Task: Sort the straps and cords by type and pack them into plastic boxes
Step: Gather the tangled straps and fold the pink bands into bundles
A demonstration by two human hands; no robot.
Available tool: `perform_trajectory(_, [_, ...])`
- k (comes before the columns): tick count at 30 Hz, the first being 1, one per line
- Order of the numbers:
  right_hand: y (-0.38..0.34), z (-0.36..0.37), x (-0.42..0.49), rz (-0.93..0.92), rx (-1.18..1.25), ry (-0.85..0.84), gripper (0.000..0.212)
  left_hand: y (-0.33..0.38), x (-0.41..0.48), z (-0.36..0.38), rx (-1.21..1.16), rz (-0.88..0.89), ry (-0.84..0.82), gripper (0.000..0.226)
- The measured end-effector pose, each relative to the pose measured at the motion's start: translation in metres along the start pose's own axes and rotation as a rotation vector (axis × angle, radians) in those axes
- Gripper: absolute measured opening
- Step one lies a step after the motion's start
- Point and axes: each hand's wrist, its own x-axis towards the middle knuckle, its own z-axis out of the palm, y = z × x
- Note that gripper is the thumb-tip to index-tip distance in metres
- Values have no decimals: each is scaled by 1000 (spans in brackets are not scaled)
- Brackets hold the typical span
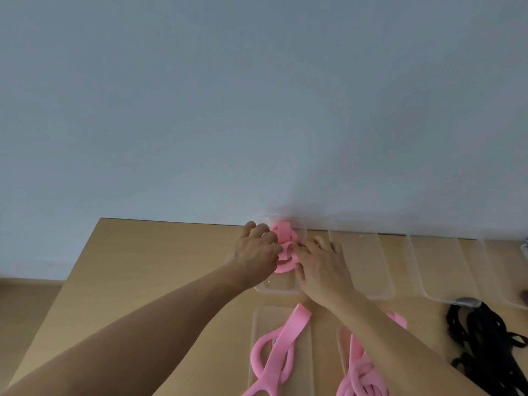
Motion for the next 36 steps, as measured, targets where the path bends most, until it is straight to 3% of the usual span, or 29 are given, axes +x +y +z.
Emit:
perform_trajectory(5, [-3,-4,-7,14,33,-77,46,-1,-5,-2,-118,-25,-140,36])
perform_trajectory(10, [-12,-20,-11,43,62,-101,51,-6,-16,-18,-159,-52,-154,45])
perform_trajectory(17, [-37,-50,-38,71,95,-66,45,-15,-47,-54,-300,-114,-113,47])
perform_trajectory(22, [-68,-61,-79,25,303,-90,36,-8,-87,-62,-505,-57,-138,44])
perform_trajectory(25, [-86,-61,-104,153,433,-184,31,-2,-110,-51,-573,-21,-218,39])
perform_trajectory(28, [-98,-54,-124,234,478,-308,7,7,-127,-42,-648,-37,-300,36])
perform_trajectory(36, [-114,-7,-158,335,466,-504,16,26,-163,-31,-674,-74,-464,37])
